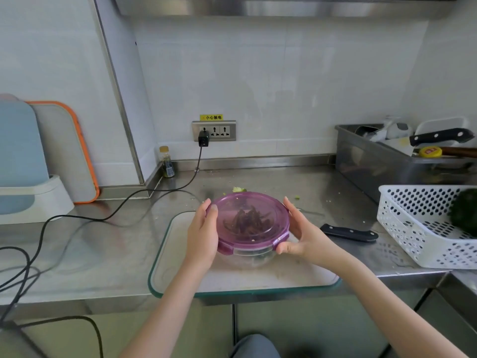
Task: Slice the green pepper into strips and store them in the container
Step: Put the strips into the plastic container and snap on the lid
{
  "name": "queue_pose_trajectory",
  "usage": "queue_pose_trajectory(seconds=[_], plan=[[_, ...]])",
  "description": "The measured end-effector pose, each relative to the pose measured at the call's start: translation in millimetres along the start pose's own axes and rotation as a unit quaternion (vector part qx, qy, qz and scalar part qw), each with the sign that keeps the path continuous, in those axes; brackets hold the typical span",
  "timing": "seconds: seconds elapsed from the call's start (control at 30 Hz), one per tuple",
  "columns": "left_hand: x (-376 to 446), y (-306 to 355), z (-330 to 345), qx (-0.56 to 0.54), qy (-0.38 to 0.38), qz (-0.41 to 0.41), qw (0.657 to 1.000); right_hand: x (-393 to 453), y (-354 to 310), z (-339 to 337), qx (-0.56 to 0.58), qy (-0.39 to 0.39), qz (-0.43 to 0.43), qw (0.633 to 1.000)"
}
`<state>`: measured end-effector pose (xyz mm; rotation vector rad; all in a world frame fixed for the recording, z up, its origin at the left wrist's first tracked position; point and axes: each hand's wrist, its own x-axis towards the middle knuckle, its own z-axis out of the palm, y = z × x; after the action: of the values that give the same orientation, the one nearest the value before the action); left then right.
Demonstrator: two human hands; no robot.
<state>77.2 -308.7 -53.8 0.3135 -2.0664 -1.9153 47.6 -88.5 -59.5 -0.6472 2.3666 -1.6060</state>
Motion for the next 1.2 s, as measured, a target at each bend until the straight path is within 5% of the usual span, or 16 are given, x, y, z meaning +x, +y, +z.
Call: queue_pose_trajectory(seconds=[0.13, 0.33, 0.53, 0.7, 1.2], plan=[[-5.6, -11.4, -9.7, -0.021, -0.032, -0.043, 0.998, -6.0, -5.7, 3.7, 0.121, -0.030, 0.029, 0.992], [-20.9, -1.8, -13.5, -0.005, -0.081, -0.013, 0.997, -7.5, -11.2, 8.3, 0.134, -0.005, -0.013, 0.991], [39.6, 39.8, 14.0, 0.073, -0.074, 0.045, 0.994, 22.5, -43.7, -37.1, 0.110, 0.061, -0.060, 0.990], [95.3, 51.5, 61.1, 0.154, -0.080, 0.077, 0.982, 52.2, -37.3, -75.3, 0.053, 0.115, -0.014, 0.992], [225.7, 7.4, 146.8, 0.289, -0.086, 0.054, 0.952, 161.7, 33.6, -120.5, -0.024, 0.155, 0.015, 0.988]])
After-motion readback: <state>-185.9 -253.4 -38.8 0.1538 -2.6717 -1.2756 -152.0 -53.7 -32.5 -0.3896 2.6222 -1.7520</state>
